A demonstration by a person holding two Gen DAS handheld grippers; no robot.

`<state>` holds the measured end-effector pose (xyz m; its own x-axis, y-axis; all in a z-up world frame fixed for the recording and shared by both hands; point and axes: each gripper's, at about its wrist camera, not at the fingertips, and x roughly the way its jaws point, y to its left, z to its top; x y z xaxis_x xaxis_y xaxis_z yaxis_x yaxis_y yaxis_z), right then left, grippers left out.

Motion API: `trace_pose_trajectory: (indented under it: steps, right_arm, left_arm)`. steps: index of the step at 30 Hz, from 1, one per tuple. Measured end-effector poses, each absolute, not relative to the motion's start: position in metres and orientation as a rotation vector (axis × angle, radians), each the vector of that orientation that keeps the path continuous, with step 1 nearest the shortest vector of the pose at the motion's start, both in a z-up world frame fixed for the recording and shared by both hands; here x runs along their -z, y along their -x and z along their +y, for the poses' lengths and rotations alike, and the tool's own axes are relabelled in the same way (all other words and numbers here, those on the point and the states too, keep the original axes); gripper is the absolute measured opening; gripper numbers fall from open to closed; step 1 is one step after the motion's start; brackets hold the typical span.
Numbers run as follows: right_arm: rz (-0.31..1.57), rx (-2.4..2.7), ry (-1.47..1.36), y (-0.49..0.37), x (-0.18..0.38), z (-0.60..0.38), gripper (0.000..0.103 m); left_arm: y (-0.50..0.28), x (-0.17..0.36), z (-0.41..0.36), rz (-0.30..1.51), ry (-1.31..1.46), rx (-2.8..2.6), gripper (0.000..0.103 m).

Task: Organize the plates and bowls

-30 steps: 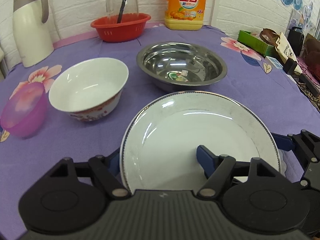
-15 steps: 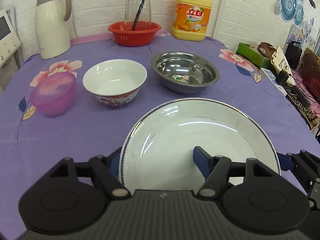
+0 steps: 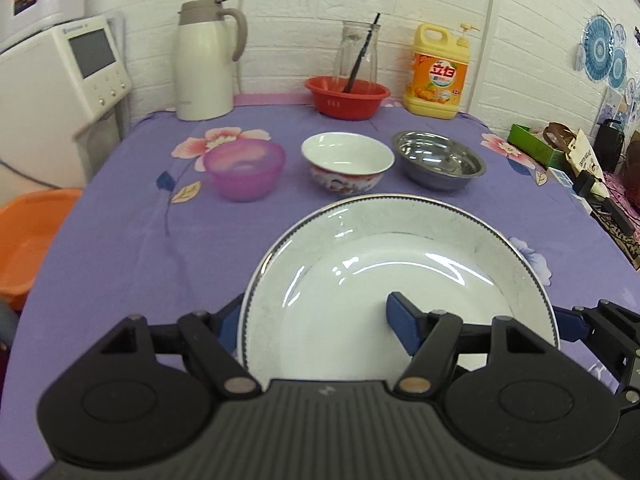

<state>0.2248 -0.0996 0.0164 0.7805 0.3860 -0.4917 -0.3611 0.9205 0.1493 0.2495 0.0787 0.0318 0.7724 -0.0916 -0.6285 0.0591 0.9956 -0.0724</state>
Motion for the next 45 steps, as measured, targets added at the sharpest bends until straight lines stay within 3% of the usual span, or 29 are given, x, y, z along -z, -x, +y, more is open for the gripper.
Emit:
trace_pose_trajectory:
  steps: [16, 35, 45]
  right_arm:
    - [0.567, -0.465, 0.084, -0.185, 0.013, -0.056, 0.103]
    - [0.539, -0.485, 0.051, -0.183, 0.008, -0.065, 0.103]
    - [0.53, -0.398, -0.081, -0.203, 0.002, -0.113, 0.103]
  left_arm:
    - [-0.19, 0.008, 0.103, 0.626, 0.034, -0.015, 0.07]
    - [-0.192, -0.008, 0.113, 0.578, 0.135, 0.004, 0.073]
    - [-0.2, -0.016, 0.107, 0.592, 0.171, 0.067, 0.081]
